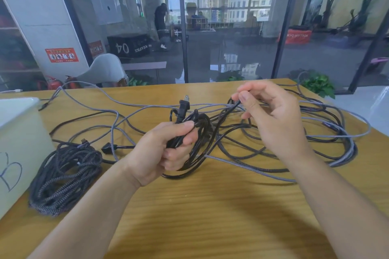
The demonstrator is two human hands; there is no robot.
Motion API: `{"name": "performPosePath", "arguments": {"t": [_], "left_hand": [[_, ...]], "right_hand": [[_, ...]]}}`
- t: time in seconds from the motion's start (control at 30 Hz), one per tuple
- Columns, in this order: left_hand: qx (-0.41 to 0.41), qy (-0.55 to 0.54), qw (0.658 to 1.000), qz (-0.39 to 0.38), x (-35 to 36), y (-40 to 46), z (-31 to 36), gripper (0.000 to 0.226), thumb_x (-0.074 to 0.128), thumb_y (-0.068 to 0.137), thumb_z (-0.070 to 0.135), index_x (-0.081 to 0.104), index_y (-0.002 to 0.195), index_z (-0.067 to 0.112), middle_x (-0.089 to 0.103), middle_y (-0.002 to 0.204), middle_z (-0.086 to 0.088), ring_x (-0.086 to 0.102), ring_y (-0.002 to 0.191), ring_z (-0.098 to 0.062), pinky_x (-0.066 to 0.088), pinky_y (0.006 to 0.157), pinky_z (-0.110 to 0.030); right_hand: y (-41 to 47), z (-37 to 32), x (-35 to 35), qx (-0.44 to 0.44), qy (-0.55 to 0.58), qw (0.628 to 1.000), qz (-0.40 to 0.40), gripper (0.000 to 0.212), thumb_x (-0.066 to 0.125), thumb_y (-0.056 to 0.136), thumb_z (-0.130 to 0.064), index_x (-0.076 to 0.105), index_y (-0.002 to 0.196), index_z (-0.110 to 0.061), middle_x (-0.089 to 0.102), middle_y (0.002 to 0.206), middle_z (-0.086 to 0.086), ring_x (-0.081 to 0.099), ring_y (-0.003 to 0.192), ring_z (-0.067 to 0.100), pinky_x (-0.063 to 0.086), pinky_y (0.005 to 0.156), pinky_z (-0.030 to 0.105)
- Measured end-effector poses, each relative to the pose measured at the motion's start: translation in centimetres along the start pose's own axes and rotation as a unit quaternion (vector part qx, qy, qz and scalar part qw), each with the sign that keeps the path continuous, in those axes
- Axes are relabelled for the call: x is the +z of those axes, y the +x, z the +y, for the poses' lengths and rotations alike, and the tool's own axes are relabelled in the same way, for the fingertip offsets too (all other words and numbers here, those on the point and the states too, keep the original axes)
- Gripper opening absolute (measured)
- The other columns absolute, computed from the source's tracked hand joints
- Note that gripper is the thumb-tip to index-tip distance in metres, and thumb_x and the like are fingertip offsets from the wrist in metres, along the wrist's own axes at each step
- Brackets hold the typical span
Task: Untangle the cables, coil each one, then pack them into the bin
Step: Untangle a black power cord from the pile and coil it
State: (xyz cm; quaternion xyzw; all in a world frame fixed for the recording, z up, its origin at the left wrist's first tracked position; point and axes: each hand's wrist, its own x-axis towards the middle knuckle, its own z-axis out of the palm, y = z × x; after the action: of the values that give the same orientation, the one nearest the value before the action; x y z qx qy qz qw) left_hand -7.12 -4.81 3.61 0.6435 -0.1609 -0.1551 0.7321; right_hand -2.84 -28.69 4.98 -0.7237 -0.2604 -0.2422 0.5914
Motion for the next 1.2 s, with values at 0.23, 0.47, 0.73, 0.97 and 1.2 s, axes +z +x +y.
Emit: {"name": "performPosePath", "arguments": {"t": [0.23,0.47,0.73,0.97,1.2], "left_hand": [[-0.013,0.024,1.000,0.008,0.2,0.2,-0.5,0.032,0.048,0.096,0.035,0.049,0.069,0.019,0.022,0.048,0.008,0.014,0.043,-0.011,0.014,0.042,-0.024],[-0.015,0.034,0.999,0.004,-0.2,0.4,-0.8,0.032,0.048,0.097,0.036,0.049,0.070,0.019,0.022,0.048,0.006,0.013,0.043,-0.012,0.012,0.045,-0.028],[-0.030,0.025,0.999,0.000,0.0,0.5,-1.1,0.031,0.049,0.096,0.036,0.049,0.070,0.019,0.020,0.049,0.006,0.013,0.043,-0.011,0.015,0.043,-0.023],[-0.012,0.012,0.997,0.072,0.5,0.8,-1.4,0.033,0.053,0.095,0.043,0.051,0.071,0.021,0.018,0.052,0.003,0.011,0.047,-0.015,0.010,0.049,-0.031],[0.032,0.046,0.981,0.186,0.6,1.1,-1.7,0.069,0.054,0.095,0.060,0.045,0.074,-0.006,0.015,0.063,-0.006,0.013,0.057,-0.023,0.015,0.055,-0.031]], "right_hand": [[-0.2,0.3,1.2,0.072,0.048,0.996,-0.007,0.043,0.065,0.102,-0.011,0.048,0.140,-0.024,0.080,0.104,-0.009,0.072,0.104,0.010,0.055,0.089,0.032],[0.0,1.9,1.0,0.096,-0.016,0.995,0.020,0.015,0.069,0.100,-0.022,0.076,0.105,-0.034,0.060,0.084,-0.001,0.052,0.074,0.014,0.046,0.069,0.028],[-1.0,0.9,2.4,0.073,0.042,0.996,-0.032,0.014,0.057,0.106,-0.014,0.069,0.107,-0.019,0.073,0.087,0.000,0.072,0.079,0.015,0.049,0.051,0.029],[-2.3,0.5,3.4,0.065,0.111,0.979,-0.160,0.013,0.062,0.103,-0.011,0.066,0.113,-0.018,0.078,0.101,0.002,0.073,0.093,0.020,0.054,0.054,0.032],[-3.0,-0.1,4.2,0.053,0.103,0.953,-0.280,0.035,0.066,0.098,-0.036,0.072,0.130,-0.024,0.056,0.104,0.004,0.058,0.077,0.025,0.051,0.067,0.034]]}}
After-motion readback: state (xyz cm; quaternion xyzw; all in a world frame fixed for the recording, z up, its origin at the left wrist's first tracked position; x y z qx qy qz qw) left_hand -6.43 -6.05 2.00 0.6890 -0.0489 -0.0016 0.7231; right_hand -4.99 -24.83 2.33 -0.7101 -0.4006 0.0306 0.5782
